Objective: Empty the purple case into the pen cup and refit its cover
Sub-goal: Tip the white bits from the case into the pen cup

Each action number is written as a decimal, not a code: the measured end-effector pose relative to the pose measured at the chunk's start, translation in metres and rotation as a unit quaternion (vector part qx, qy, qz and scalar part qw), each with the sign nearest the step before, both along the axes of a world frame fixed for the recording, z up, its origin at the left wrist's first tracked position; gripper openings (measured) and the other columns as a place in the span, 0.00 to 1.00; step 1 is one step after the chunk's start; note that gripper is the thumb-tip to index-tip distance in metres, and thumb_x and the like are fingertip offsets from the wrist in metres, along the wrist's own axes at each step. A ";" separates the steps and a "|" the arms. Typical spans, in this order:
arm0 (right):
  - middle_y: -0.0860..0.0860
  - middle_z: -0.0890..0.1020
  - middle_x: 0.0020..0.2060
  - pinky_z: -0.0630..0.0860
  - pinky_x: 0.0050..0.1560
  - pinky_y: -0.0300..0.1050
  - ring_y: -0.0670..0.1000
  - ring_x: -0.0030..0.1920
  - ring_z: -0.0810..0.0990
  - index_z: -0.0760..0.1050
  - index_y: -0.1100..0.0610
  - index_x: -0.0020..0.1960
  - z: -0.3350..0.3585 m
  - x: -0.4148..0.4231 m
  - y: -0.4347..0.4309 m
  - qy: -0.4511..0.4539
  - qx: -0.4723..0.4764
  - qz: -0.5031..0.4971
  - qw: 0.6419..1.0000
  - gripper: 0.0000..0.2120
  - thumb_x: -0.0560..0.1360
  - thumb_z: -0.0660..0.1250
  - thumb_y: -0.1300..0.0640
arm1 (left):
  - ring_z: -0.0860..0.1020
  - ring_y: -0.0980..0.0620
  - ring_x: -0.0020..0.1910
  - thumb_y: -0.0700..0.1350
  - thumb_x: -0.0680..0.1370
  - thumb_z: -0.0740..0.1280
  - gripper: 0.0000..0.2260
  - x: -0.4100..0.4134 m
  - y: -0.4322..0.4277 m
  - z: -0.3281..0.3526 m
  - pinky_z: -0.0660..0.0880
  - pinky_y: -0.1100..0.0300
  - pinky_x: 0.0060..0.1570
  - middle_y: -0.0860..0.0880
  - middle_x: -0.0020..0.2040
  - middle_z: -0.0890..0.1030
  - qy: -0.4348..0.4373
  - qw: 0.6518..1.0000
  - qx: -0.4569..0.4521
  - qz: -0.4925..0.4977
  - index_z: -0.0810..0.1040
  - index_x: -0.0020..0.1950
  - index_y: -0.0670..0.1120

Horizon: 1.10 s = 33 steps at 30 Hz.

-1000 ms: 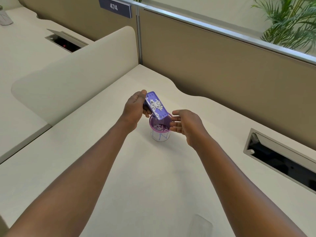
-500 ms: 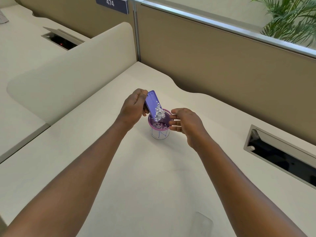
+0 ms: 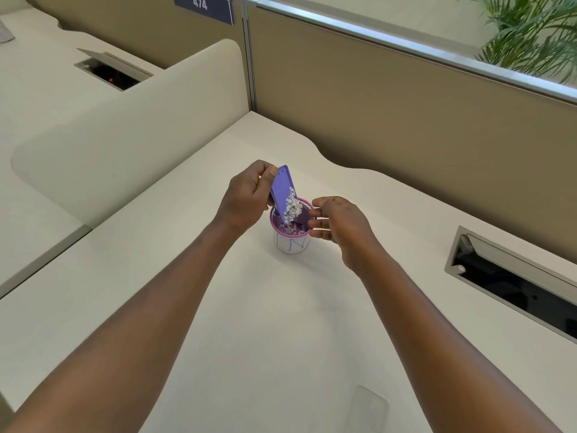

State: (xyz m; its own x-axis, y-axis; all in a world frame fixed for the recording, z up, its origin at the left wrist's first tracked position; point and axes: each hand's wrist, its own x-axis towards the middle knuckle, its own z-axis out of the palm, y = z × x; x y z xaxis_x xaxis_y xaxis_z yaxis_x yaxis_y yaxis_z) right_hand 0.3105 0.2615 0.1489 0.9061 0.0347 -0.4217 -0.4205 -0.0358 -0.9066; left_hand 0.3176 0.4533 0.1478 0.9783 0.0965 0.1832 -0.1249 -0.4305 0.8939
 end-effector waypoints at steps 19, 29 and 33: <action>0.58 0.84 0.52 0.84 0.47 0.49 0.51 0.44 0.83 0.79 0.58 0.54 -0.001 0.001 0.000 -0.010 -0.024 0.016 1.000 0.09 0.80 0.61 0.59 | 0.78 0.38 0.32 0.43 0.82 0.66 0.08 -0.003 -0.003 0.008 0.78 0.44 0.37 0.44 0.33 0.81 -0.054 0.996 0.063 0.028 0.80 0.47 0.41; 0.47 0.83 0.43 0.76 0.38 0.41 0.45 0.37 0.80 0.79 0.47 0.59 -0.002 -0.015 0.016 -0.173 -0.128 0.031 0.976 0.13 0.78 0.62 0.58 | 0.79 0.37 0.32 0.43 0.81 0.67 0.06 -0.006 -0.004 0.007 0.79 0.43 0.36 0.43 0.34 0.82 -0.070 0.995 0.063 0.030 0.81 0.48 0.42; 0.46 0.81 0.44 0.68 0.34 0.33 0.43 0.37 0.77 0.76 0.45 0.66 -0.008 -0.026 0.035 -0.217 -0.165 0.099 0.957 0.18 0.80 0.61 0.57 | 0.78 0.39 0.31 0.42 0.81 0.66 0.06 -0.008 -0.007 0.008 0.77 0.45 0.34 0.45 0.34 0.82 -0.080 0.994 0.067 0.033 0.81 0.48 0.42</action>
State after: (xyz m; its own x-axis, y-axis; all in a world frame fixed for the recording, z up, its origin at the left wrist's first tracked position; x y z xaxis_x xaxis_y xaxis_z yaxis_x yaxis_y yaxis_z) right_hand 0.2840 0.2962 0.1409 0.9879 0.1533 -0.0243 0.0378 -0.3896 -0.9202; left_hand 0.3101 0.4463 0.1558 0.9278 0.1232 0.3521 -0.2291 -0.5568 0.7985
